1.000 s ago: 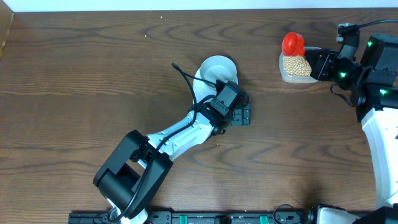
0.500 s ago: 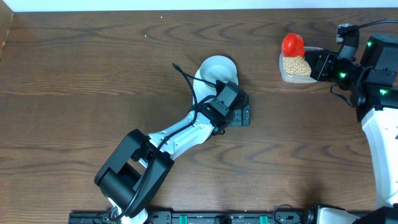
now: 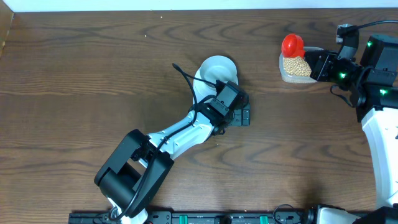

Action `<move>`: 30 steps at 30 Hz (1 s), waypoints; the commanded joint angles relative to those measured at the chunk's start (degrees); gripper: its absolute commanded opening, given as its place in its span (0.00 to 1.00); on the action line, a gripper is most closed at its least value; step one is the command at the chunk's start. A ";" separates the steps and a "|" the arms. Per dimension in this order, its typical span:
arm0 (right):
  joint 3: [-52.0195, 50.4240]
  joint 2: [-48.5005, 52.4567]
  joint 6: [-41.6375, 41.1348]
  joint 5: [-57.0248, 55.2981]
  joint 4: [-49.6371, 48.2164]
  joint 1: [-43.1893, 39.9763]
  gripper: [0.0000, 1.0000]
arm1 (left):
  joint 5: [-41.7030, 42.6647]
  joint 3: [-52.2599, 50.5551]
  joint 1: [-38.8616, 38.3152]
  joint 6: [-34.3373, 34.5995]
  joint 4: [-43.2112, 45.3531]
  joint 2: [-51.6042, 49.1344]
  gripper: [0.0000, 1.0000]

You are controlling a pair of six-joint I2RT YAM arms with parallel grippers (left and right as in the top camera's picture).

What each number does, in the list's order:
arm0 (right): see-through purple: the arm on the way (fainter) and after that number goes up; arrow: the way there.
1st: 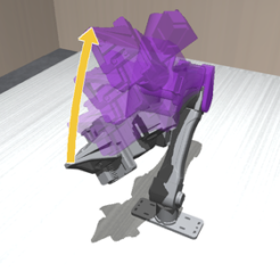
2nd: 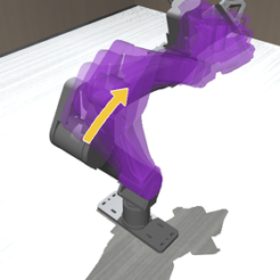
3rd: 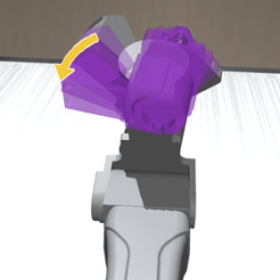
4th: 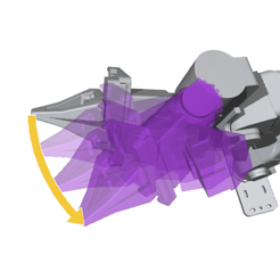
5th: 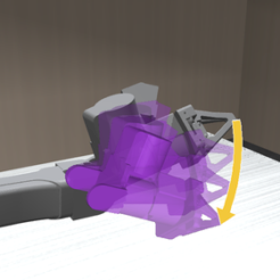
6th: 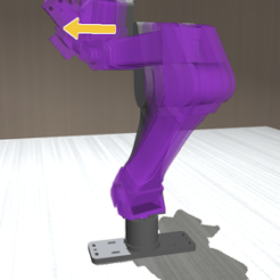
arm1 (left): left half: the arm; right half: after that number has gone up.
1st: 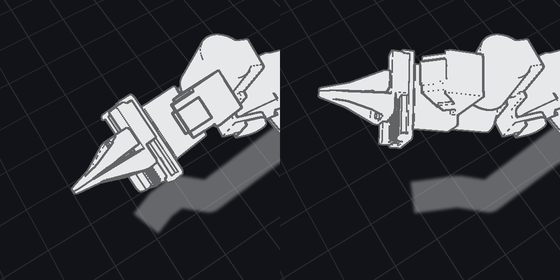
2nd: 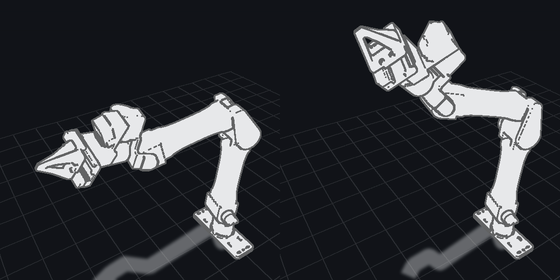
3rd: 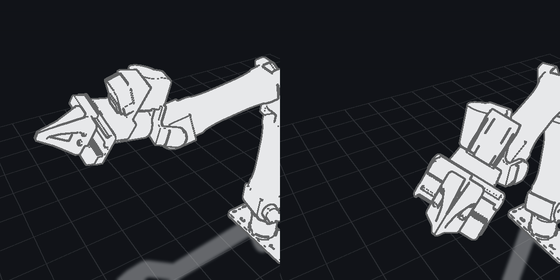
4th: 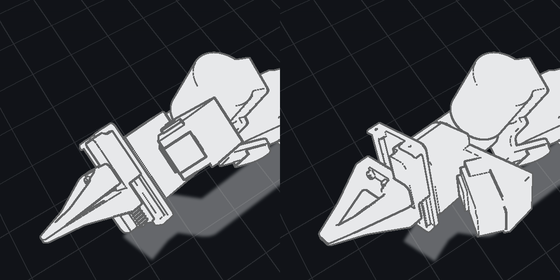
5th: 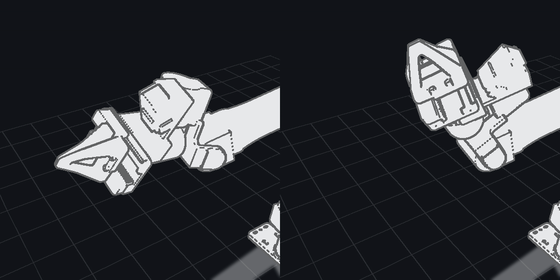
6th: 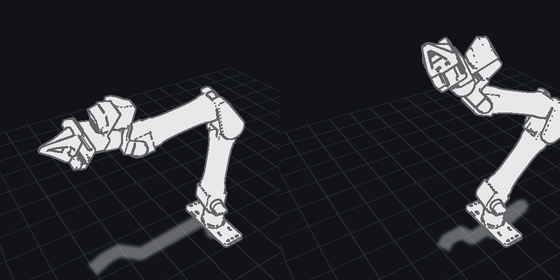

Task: Scoop item into bowl and weigh 50g on scale

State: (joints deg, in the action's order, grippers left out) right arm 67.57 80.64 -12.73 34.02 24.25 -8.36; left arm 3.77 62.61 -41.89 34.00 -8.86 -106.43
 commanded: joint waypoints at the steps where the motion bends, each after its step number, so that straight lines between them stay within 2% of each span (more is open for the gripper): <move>1: 0.94 0.04 1.07 -0.04 0.02 -0.17 0.01 | 1.81 0.39 -0.09 -0.76 -0.11 -1.95 0.96; 17: 0.94 0.04 1.29 -0.09 0.70 -0.17 0.01 | 4.61 0.42 0.09 -0.63 1.20 -3.58 0.96; 20: 0.94 0.04 1.29 -0.11 0.66 -0.20 0.01 | 4.66 0.44 0.07 -2.69 2.40 -2.12 0.96; 24: 0.94 0.04 1.20 -0.04 0.20 -0.22 0.01 | 7.58 0.55 0.07 -6.23 2.32 6.21 0.96; 30: 0.94 0.04 0.59 -0.04 -0.35 -0.22 0.01 | 5.40 0.52 0.09 -12.39 0.59 21.64 0.97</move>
State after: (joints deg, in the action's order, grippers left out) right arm 67.57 80.64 -12.53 34.00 24.01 -8.36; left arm 10.37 62.43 -41.85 26.87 -7.38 -92.40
